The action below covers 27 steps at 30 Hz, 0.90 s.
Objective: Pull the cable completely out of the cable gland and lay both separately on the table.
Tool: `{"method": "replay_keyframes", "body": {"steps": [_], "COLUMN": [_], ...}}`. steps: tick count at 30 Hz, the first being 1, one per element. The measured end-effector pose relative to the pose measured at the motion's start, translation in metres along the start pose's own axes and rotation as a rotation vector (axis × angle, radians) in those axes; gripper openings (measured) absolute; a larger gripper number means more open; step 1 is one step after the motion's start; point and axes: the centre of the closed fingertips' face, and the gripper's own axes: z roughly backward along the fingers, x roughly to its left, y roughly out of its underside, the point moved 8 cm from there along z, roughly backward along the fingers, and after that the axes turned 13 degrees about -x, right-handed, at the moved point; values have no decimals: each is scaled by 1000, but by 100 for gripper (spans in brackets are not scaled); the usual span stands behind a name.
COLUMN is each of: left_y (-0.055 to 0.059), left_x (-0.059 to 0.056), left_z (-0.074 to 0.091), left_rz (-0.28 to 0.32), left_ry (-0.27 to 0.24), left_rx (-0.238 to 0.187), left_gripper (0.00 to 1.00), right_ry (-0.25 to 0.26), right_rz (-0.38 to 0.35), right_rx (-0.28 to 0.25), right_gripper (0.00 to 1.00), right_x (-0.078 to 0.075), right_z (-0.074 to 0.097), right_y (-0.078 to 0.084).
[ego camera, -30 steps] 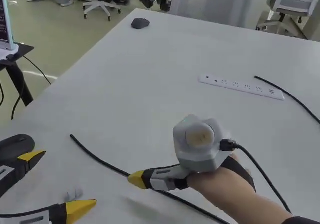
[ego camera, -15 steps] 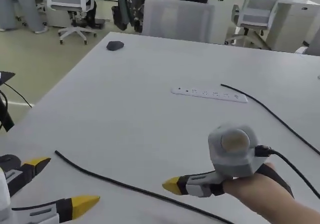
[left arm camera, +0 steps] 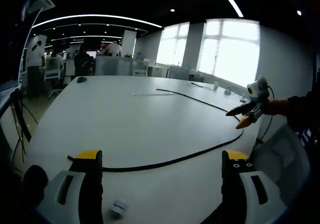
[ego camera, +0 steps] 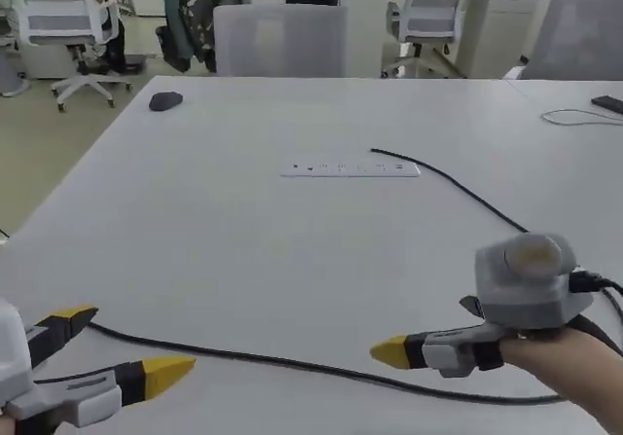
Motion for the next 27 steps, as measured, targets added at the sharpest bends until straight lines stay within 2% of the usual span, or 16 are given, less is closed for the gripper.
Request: {"method": "replay_keyframes", "body": {"steps": [2,3,4,5,6,10,13,15,18,21,22,27], "left_y": [0,1,2,2,2,0,-1,-1,-1,-1,-1,-4], "left_x": [-5,-7,-8,-11,-13,-19,-22,-21,-19,-17,-17,-19], "left_z": [-1,-2,-3,-4,-4,-5,-4,-5,-4,-2,-1,-4], "left_rz": [-28,-51,-55,-60,-60,-73,-85,-81,16,-7,-25,-27], "left_ry": [8,8,7,6,7,13,13,12,-7,-18,-18,-16], "left_rx": [26,53,61,88,92,96,112,115,86,108,109,103], "left_gripper": [99,99,99,99,99,99,99,99,99,99,99,99], "right_ry": [8,11,19,24,26,52,50,52,53,54,56,64], "right_rz": [-2,-3,-5,-8,-12,-52,-91,-86,-88,-94,-91,-102], "right_rx": [2,2,7,12,9,-6,-10,-18,-14,-17,-16,-19], "right_gripper": [100,100,100,100,100,100,100,100,100,100,100,100], "right_x": [-1,-1,-2,-3,-3,-4,-5,-6,-7,-7,-7,-10], "right_z": [6,9,12,14,16,23,25,27,30,33,33,37], "right_y": [4,5,7,8,9,13,17,19,21,22,22,23]}}
